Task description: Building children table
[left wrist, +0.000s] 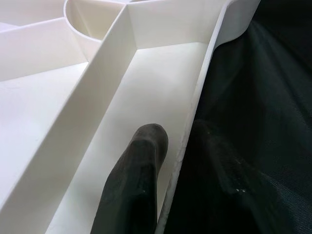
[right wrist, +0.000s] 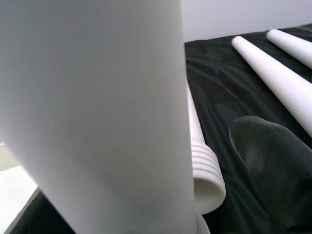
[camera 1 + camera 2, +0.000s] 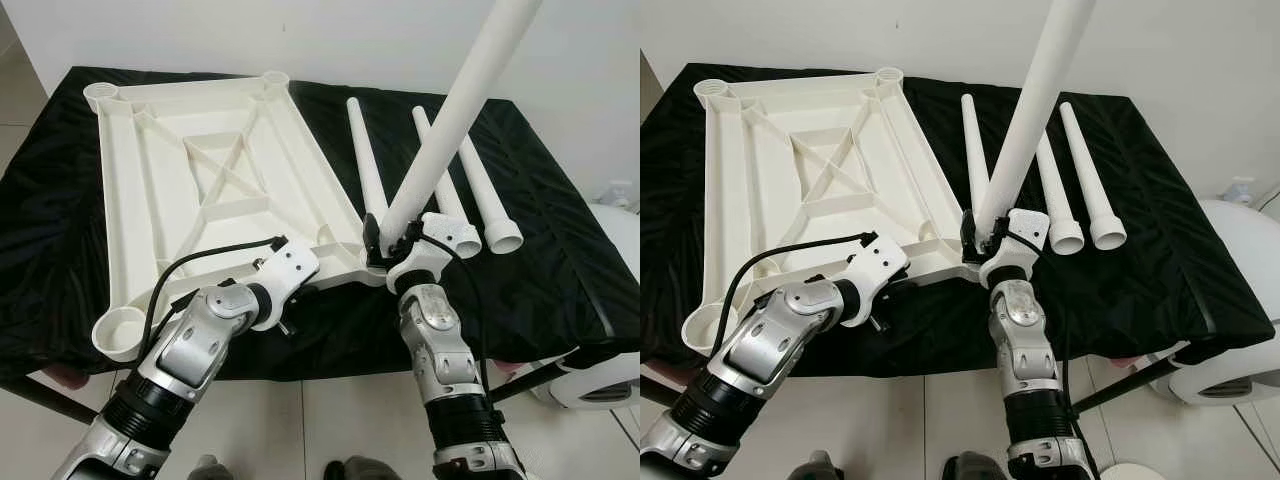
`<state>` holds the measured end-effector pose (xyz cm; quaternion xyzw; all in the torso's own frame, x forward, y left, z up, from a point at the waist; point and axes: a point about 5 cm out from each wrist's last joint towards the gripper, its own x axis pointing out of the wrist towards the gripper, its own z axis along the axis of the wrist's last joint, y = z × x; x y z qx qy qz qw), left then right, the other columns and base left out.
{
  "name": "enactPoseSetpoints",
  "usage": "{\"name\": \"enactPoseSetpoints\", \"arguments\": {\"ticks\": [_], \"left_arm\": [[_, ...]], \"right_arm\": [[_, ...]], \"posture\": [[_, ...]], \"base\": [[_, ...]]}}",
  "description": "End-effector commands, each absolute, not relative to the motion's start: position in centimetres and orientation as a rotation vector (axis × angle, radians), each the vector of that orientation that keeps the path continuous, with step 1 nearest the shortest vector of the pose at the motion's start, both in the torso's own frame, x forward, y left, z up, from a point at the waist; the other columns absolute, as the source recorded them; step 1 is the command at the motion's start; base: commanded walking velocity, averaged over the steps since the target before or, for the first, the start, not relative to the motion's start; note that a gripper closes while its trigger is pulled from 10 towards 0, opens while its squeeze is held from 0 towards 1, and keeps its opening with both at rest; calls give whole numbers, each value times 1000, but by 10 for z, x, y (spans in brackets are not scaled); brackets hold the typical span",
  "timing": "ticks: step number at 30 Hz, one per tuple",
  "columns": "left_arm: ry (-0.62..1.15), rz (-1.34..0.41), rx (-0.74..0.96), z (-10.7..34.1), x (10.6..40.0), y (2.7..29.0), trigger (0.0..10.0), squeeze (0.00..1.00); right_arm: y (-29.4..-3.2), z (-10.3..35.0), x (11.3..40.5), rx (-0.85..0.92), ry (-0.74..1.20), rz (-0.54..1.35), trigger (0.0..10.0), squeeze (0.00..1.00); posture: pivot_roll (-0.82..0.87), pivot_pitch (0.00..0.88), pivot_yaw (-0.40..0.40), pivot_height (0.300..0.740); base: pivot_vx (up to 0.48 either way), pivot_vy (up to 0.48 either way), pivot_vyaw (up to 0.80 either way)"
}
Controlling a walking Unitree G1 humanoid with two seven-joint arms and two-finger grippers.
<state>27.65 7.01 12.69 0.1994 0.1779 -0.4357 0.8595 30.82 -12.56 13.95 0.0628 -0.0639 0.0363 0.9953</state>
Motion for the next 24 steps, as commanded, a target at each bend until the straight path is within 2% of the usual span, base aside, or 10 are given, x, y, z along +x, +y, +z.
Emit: {"name": "enactPoseSetpoints", "arguments": {"ticks": [1, 3, 4, 5, 9, 24], "left_arm": [[451, -974, 409, 111, 266, 66, 10000, 0], [451, -973, 409, 111, 266, 66, 10000, 0], [452, -973, 409, 111, 266, 66, 10000, 0], [452, -973, 408, 111, 266, 66, 10000, 0], [452, -971, 408, 111, 267, 66, 10000, 0], [446, -973, 407, 113, 269, 65, 10000, 0]], "right_arm": [[-129, 140, 309, 129, -139, 76, 10000, 1000], [-130, 141, 310, 133, -135, 106, 10000, 1000], [-131, 141, 311, 129, -136, 136, 10000, 910], [-131, 142, 311, 140, -132, 195, 10000, 0], [-137, 145, 311, 118, -135, 349, 10000, 0], [-172, 148, 324, -34, -103, 601, 10000, 0]], "posture": [[14, 36, -71, 740], [14, 36, -71, 740], [10, 42, -68, 740], [9, 43, -68, 740], [5, 47, -66, 740], [2, 44, -63, 740]], "base": [[0, 0, 0], [0, 0, 0], [0, 0, 0], [0, 0, 0], [0, 0, 0], [0, 0, 0]]}}
